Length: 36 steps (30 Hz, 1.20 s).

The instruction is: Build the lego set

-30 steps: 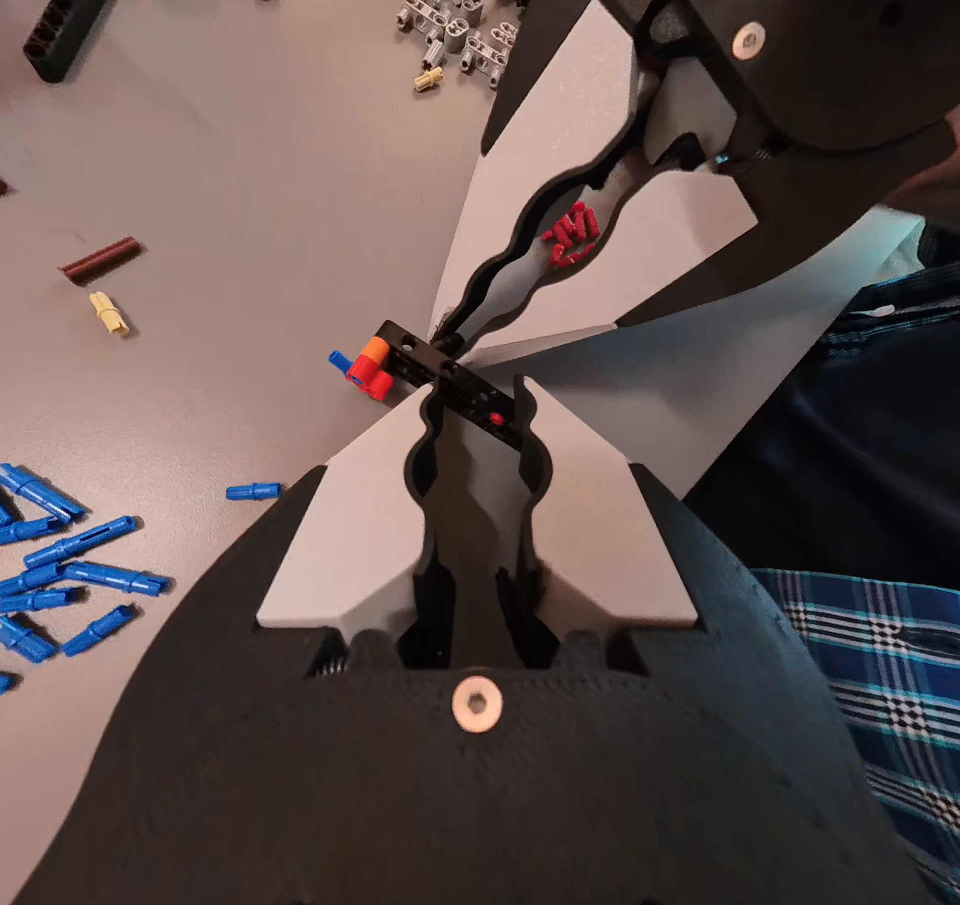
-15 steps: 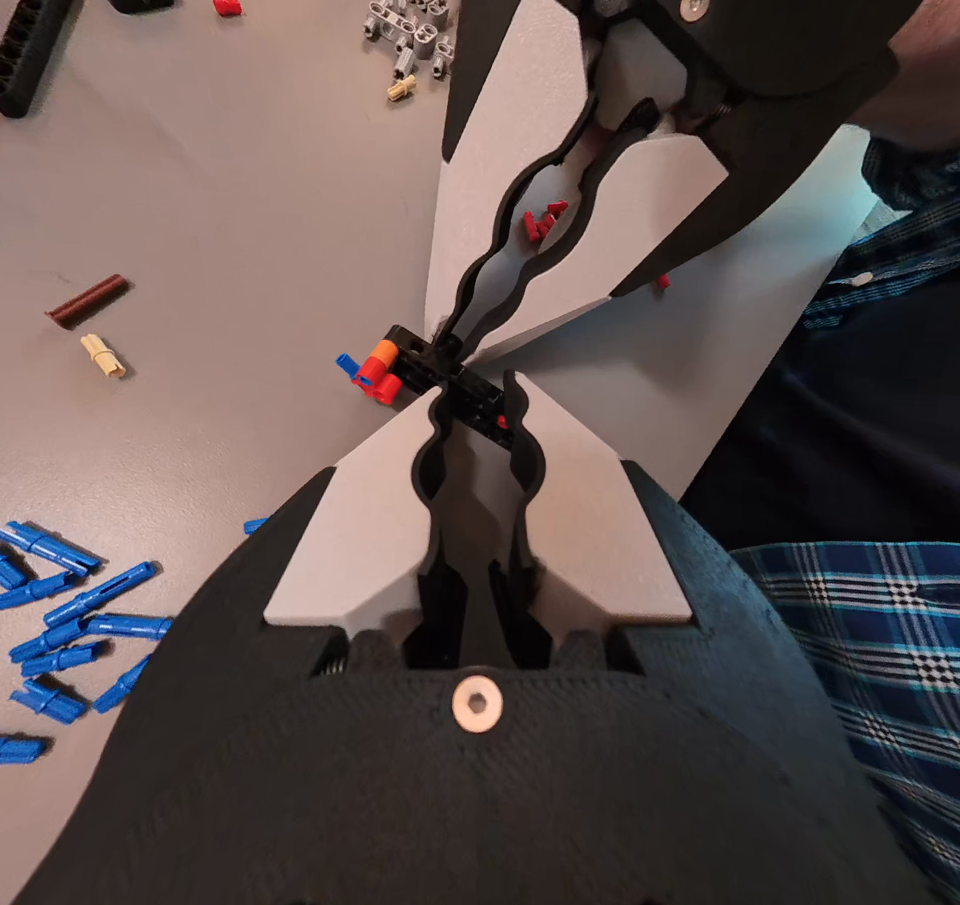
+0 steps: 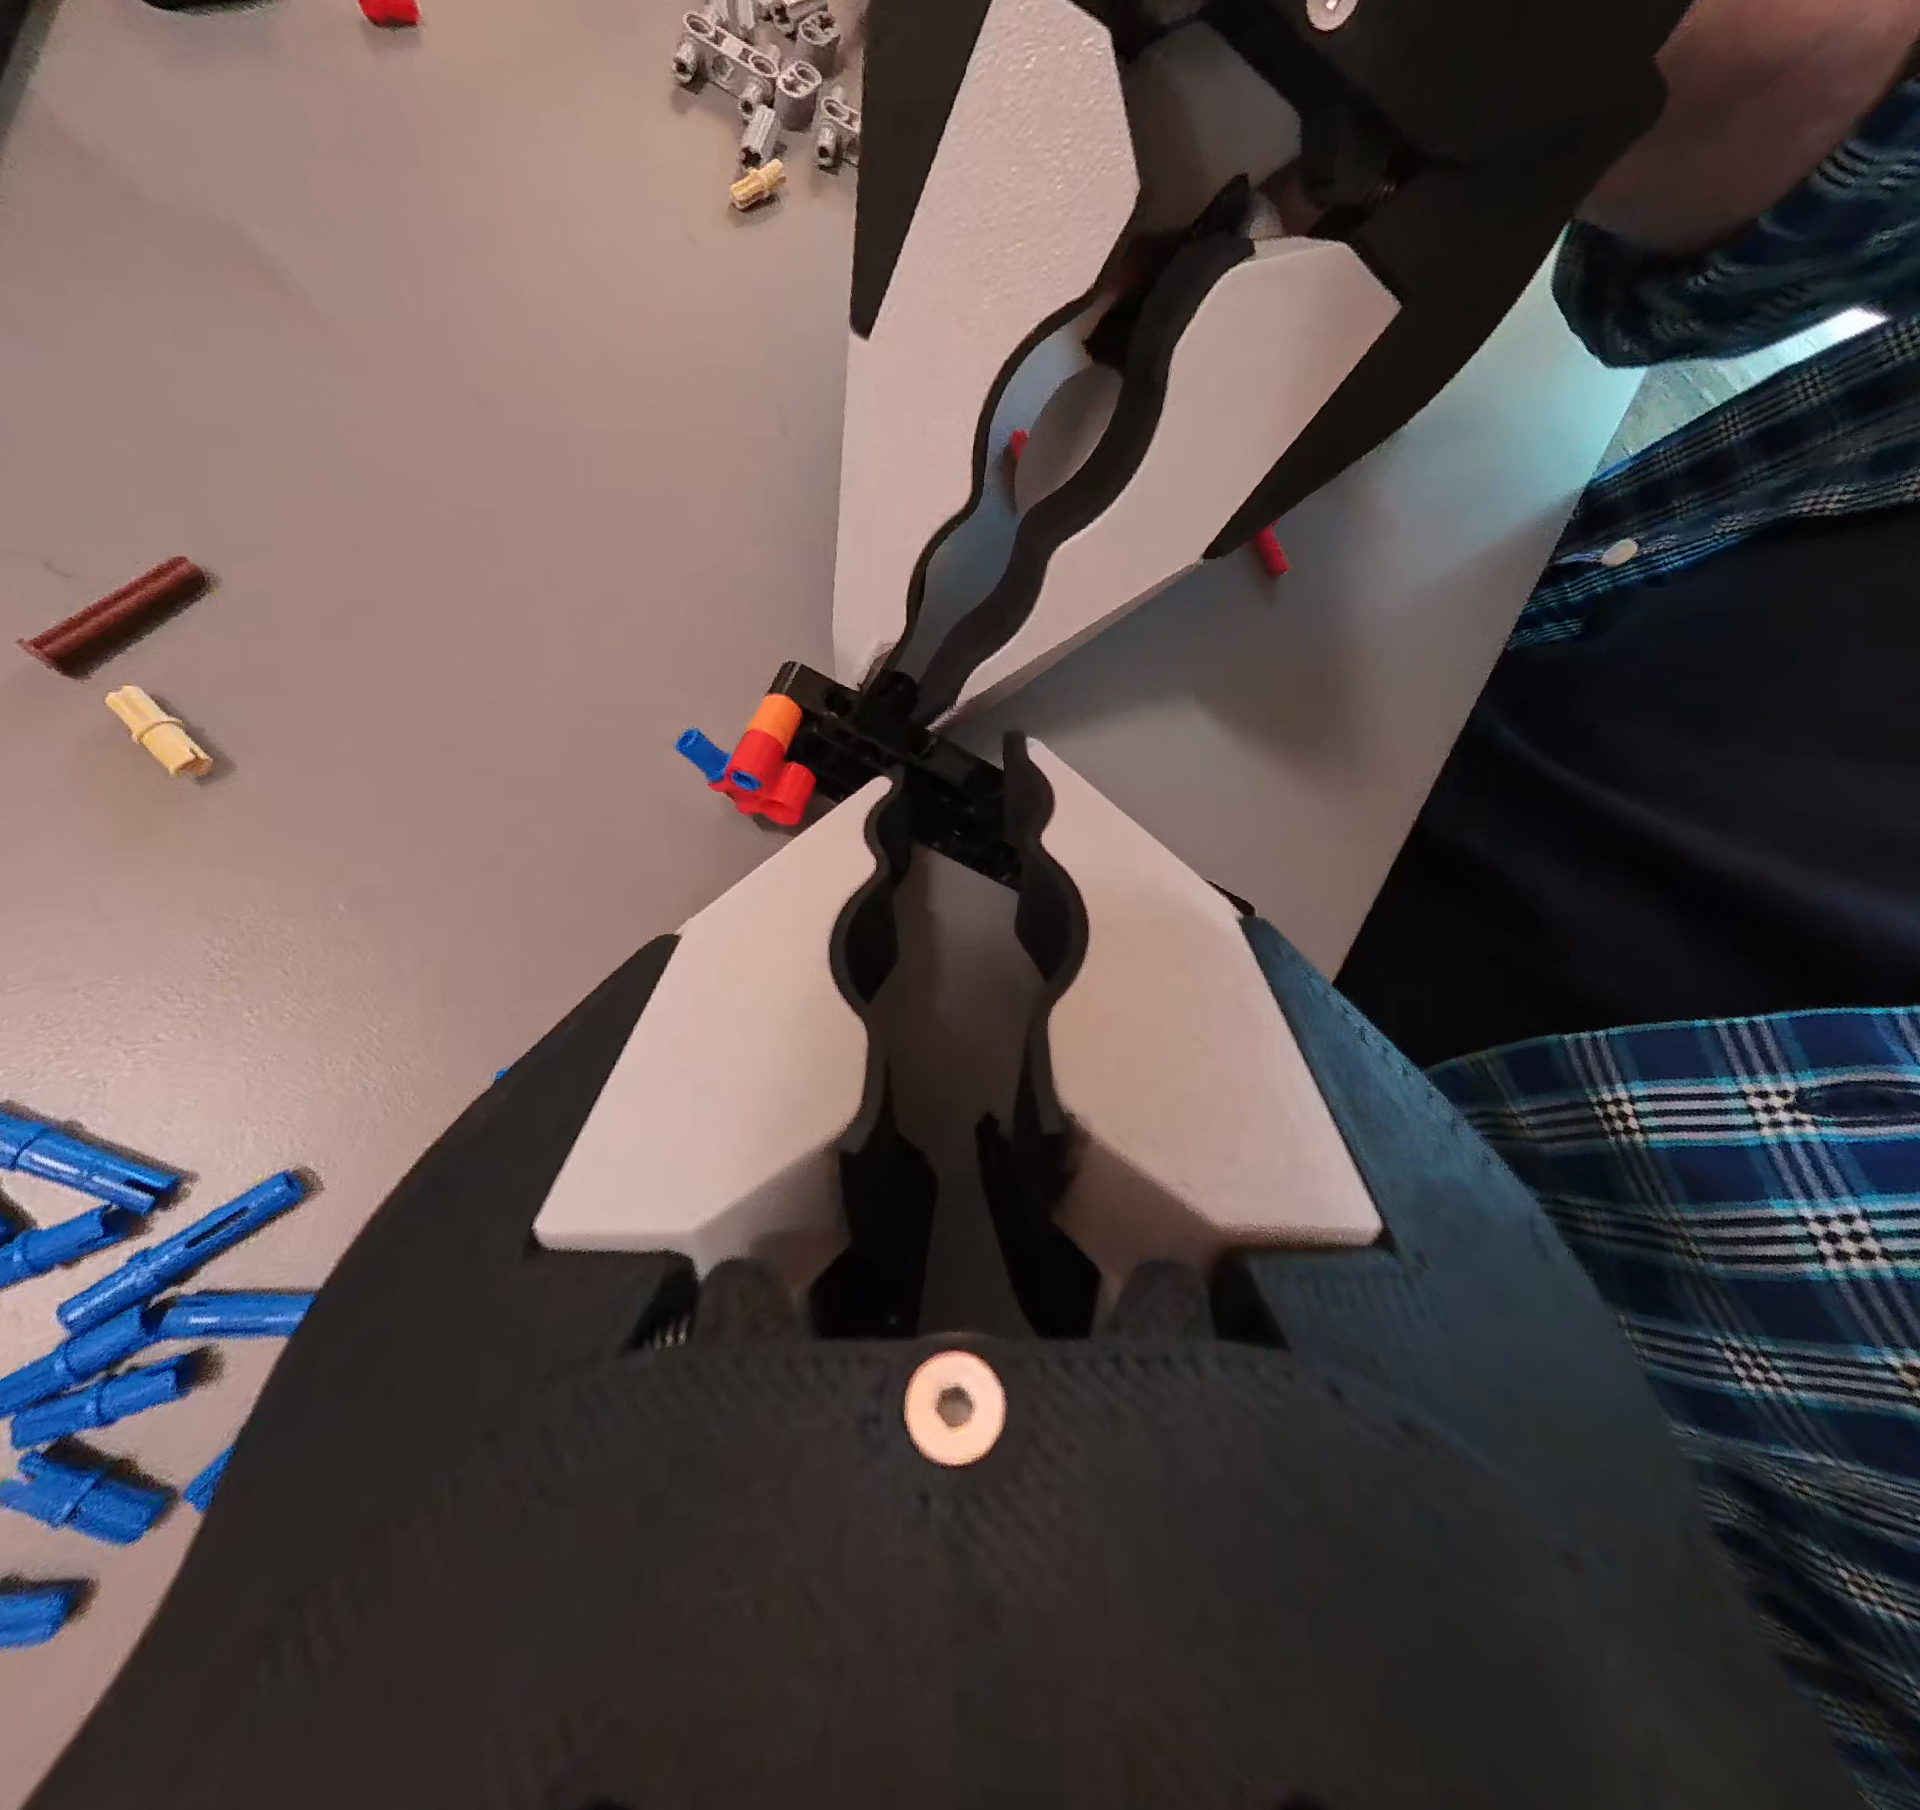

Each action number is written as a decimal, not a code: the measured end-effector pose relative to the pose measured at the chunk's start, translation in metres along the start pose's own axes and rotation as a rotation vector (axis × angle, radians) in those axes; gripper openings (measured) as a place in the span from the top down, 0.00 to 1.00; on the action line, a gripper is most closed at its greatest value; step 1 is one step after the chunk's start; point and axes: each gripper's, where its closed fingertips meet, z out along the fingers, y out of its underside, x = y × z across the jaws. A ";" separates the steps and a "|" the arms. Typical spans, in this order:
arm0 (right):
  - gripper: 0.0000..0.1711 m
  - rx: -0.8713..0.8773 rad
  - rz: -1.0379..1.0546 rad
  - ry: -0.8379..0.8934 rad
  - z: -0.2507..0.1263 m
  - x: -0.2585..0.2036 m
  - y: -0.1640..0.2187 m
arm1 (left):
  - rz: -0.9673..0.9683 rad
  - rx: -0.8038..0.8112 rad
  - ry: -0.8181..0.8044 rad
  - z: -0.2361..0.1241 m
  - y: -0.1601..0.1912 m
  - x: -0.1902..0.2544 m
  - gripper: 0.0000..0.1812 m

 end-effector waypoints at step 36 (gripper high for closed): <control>0.97 0.010 0.128 -0.032 -0.008 0.000 -0.002 | -0.090 -0.090 -0.119 -0.005 0.004 0.000 0.75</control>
